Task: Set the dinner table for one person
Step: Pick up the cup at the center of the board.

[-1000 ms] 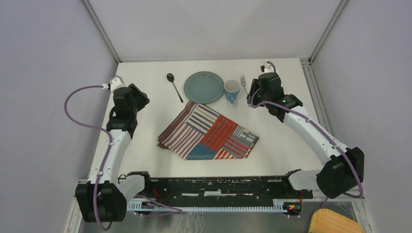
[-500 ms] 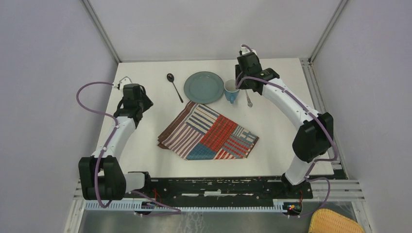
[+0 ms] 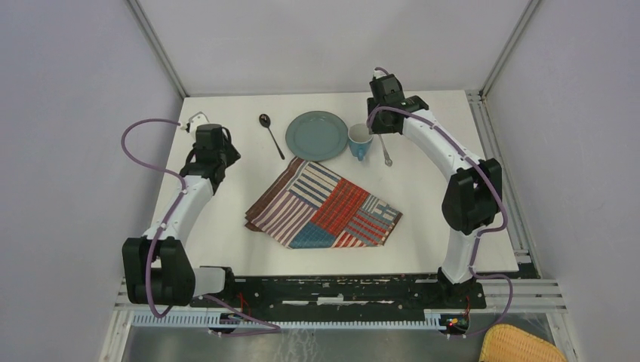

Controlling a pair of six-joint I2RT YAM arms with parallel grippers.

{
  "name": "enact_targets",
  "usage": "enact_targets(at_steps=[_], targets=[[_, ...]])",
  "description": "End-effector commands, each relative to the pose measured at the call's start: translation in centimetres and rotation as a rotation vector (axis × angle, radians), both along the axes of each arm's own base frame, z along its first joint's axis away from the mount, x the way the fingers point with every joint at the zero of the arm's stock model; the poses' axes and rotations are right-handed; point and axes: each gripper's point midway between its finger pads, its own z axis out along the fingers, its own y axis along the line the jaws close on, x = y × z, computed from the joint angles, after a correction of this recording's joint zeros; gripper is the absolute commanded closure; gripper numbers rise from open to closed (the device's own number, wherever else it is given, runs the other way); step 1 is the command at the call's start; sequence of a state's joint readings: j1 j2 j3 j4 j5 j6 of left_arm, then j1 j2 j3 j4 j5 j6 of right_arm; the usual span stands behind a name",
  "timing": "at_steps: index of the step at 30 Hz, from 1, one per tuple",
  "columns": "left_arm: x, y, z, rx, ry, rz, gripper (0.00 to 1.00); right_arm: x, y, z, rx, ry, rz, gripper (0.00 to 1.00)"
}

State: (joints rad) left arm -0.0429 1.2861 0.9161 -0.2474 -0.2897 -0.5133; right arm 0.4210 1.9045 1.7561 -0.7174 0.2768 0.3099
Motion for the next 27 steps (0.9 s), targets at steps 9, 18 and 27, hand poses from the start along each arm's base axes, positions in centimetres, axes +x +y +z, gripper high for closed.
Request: enact_targets(at_steps=[9, 18, 27], targets=[[1.4, 0.2, 2.2, 0.039, -0.061, -0.005, 0.49, 3.6, 0.0, -0.6, 0.115, -0.045, -0.02, 0.53], [1.7, 0.5, 1.6, 0.059, -0.039, 0.004, 0.49, 4.5, 0.8, -2.3, 0.133, -0.019, -0.015, 0.53], [2.0, 0.7, 1.2, 0.073, -0.021, 0.007, 0.49, 5.1, 1.5, -3.0, 0.157, -0.008, -0.01, 0.53]])
